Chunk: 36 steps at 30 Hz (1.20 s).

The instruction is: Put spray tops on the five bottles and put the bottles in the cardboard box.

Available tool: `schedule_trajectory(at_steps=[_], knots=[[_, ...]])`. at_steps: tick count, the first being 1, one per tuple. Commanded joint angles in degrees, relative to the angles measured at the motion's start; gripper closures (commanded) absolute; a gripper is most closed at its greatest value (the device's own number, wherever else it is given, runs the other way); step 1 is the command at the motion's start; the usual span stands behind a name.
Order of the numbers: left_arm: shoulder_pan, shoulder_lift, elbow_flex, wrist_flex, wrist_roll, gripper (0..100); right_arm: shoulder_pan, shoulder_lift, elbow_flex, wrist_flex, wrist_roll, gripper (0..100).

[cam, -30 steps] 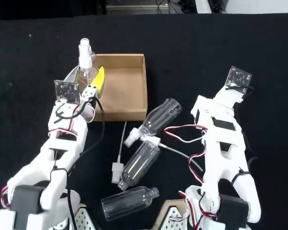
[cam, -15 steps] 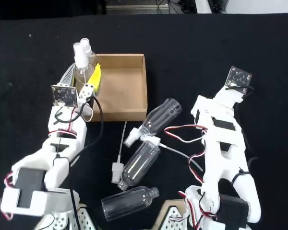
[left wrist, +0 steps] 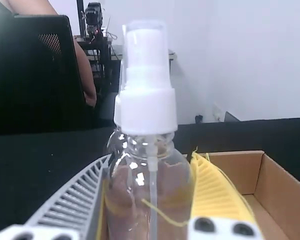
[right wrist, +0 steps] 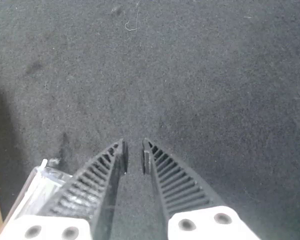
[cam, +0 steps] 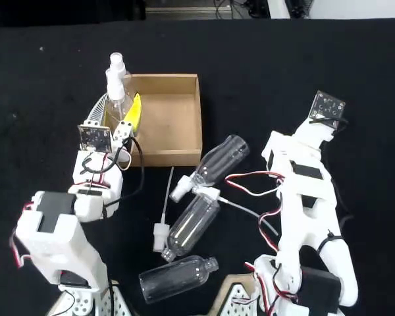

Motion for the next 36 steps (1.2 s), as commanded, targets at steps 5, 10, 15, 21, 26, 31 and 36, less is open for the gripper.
schedule_trajectory(at_steps=[5, 10, 15, 21, 26, 31, 36], knots=[[-2.42, 2.90, -4.44, -1.67, 0.44, 97, 0.79, -0.13, -3.21, -1.41, 0.70, 95.9], [-2.77, 2.90, -4.53, -1.67, 0.44, 97, 0.79, -0.13, -3.21, -1.41, 0.70, 95.9], [-2.59, 3.43, -6.81, -1.49, 0.44, 97, 0.79, -0.13, -3.21, -1.41, 0.70, 95.9], [-2.51, 3.43, -8.31, 4.92, 0.44, 97, 0.79, -0.13, -3.21, -1.41, 0.70, 95.9], [-2.51, 3.43, -8.22, 4.92, 0.44, 97, 0.79, -0.13, -3.30, -1.41, 0.70, 95.9], [-2.42, 3.43, -8.22, 5.54, 0.53, 97, 0.79, -0.13, -3.30, -1.41, 0.70, 95.9], [-2.42, 3.52, -8.13, 5.54, 0.53, 97, 0.79, -0.13, -3.30, -1.41, 0.70, 95.9]])
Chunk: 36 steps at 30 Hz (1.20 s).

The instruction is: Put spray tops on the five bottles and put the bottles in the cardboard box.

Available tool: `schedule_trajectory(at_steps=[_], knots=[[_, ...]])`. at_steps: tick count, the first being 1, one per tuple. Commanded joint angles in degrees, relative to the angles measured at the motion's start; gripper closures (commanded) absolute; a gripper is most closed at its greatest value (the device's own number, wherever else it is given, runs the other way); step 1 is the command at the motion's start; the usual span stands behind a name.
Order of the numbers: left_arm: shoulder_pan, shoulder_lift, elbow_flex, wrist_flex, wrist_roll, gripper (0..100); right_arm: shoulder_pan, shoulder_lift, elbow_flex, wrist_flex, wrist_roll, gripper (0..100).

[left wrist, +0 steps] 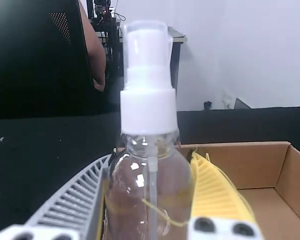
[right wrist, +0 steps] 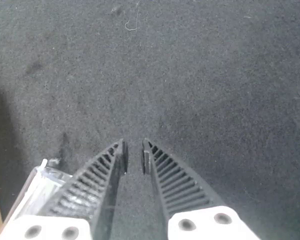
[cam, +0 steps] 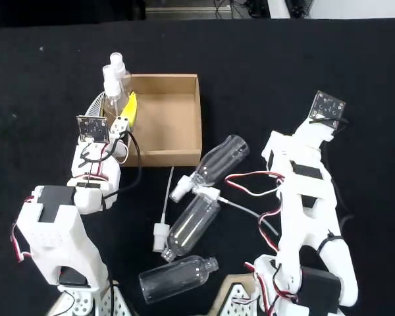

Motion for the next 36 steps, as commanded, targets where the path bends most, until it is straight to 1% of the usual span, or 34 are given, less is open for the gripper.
schedule_trajectory(at_steps=[1, 15, 16, 20, 22, 26, 36], knots=[[-0.48, -0.35, -2.33, 0.09, 0.44, 97, 0.79, -0.13, -3.30, -1.41, 0.70, 95.9], [-0.48, -0.35, -1.89, 0.09, 0.44, 96, 0.79, -0.13, -3.30, -1.41, 0.70, 95.9], [-0.48, -0.35, -1.89, 0.09, 0.44, 94, 0.79, -0.13, -3.30, -1.41, 0.70, 95.9], [-0.48, -0.35, -1.89, 0.09, 0.44, 81, 0.88, -0.13, -3.30, -1.41, 0.70, 95.9], [-0.57, -0.35, -1.89, 0.09, 0.44, 79, 0.88, -0.13, -3.30, -1.41, 0.70, 95.9], [-0.75, -0.35, -1.80, 0.09, 0.44, 81, 0.88, -0.13, -3.30, -1.41, 0.70, 95.9], [-0.57, -0.70, 0.31, -0.35, 0.44, 80, 0.88, -0.13, -3.30, -1.41, 0.70, 95.9]])
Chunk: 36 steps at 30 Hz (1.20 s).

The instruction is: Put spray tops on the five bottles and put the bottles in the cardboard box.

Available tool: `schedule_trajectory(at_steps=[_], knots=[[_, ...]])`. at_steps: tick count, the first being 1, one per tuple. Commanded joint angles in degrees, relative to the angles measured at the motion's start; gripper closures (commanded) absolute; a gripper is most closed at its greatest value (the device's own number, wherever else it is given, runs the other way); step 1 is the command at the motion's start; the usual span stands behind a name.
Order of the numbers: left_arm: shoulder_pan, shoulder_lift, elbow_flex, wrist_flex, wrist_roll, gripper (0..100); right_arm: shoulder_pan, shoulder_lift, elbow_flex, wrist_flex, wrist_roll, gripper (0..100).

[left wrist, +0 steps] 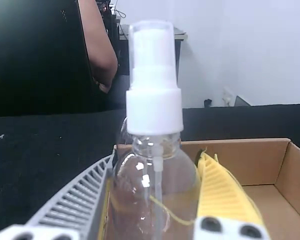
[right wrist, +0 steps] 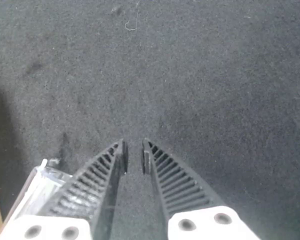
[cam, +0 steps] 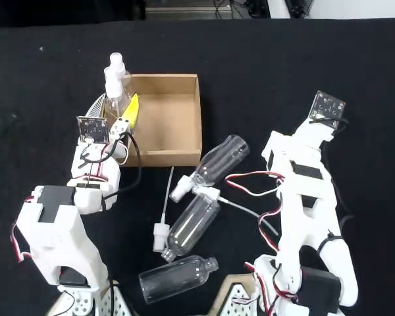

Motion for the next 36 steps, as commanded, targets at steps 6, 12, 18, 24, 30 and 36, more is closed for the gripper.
schedule_trajectory(at_steps=[6, 12, 18, 24, 30, 36], knots=[[-0.31, -0.97, -0.75, -0.44, 0.44, 80, 0.88, -0.13, -3.30, -1.41, 0.70, 95.9], [-0.48, -0.62, -0.31, -0.35, 0.26, 80, 0.88, -0.13, -3.30, -1.41, 0.70, 95.9], [-0.40, -0.53, -0.31, -0.35, 0.35, 80, 0.88, -0.13, -3.30, -1.41, 0.70, 95.9], [-0.40, -0.53, -0.31, -0.35, 0.09, 80, 0.88, -0.13, -3.30, -1.41, 0.70, 95.9], [-0.04, -0.97, 1.54, -0.44, 0.35, 81, 0.88, -0.13, -3.30, -1.41, 0.70, 95.9], [0.04, -0.79, 2.24, -0.44, 0.35, 81, 0.88, -0.13, -3.30, -1.41, 0.70, 95.9]])
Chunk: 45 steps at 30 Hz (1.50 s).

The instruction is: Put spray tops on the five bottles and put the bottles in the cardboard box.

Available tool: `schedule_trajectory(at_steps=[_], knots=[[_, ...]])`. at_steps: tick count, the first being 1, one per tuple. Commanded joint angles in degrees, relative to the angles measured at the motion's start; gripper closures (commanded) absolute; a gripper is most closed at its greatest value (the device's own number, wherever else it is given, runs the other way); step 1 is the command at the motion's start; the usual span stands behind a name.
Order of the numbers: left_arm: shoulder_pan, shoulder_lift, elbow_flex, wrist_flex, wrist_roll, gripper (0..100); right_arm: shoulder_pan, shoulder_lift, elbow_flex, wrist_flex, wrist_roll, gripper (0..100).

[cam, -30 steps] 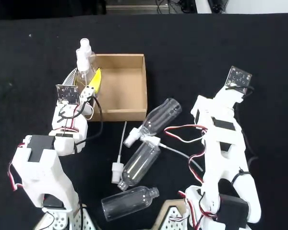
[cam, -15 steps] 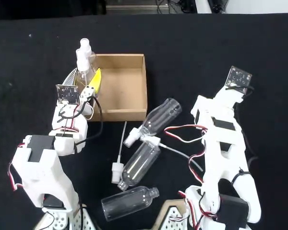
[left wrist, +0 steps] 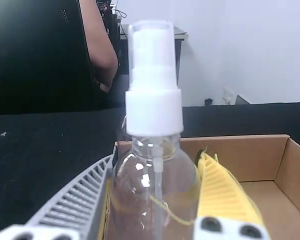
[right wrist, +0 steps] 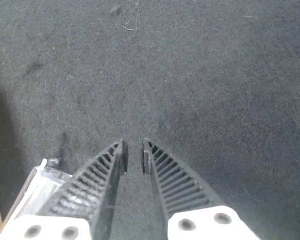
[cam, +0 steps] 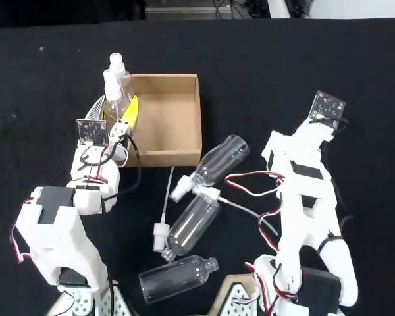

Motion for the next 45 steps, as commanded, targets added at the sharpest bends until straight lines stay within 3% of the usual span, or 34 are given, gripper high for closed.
schedule_trajectory(at_steps=[1, 12, 18, 38, 40, 45], knots=[[0.13, -0.53, 0.22, -0.35, 0.35, 80, 0.88, -0.13, -3.30, -1.41, 0.70, 95.9], [-0.04, -0.44, 0.31, -0.35, 0.00, 80, 0.88, -0.13, -3.30, -1.41, 0.70, 95.9], [-0.22, -0.35, 0.40, 0.00, 0.44, 66, 0.88, -0.13, -3.30, -1.41, 0.70, 95.9], [-1.36, -6.15, 1.71, 0.26, 0.44, 66, 0.79, -0.13, -3.30, -1.49, 0.70, 95.9], [-1.01, -8.97, 2.07, 2.64, 0.44, 66, 0.79, -0.13, -3.03, -2.46, 0.70, 95.9], [-1.45, -18.02, 2.24, 17.41, 0.44, 66, 0.79, -0.13, -2.86, -2.90, 0.70, 95.9]])
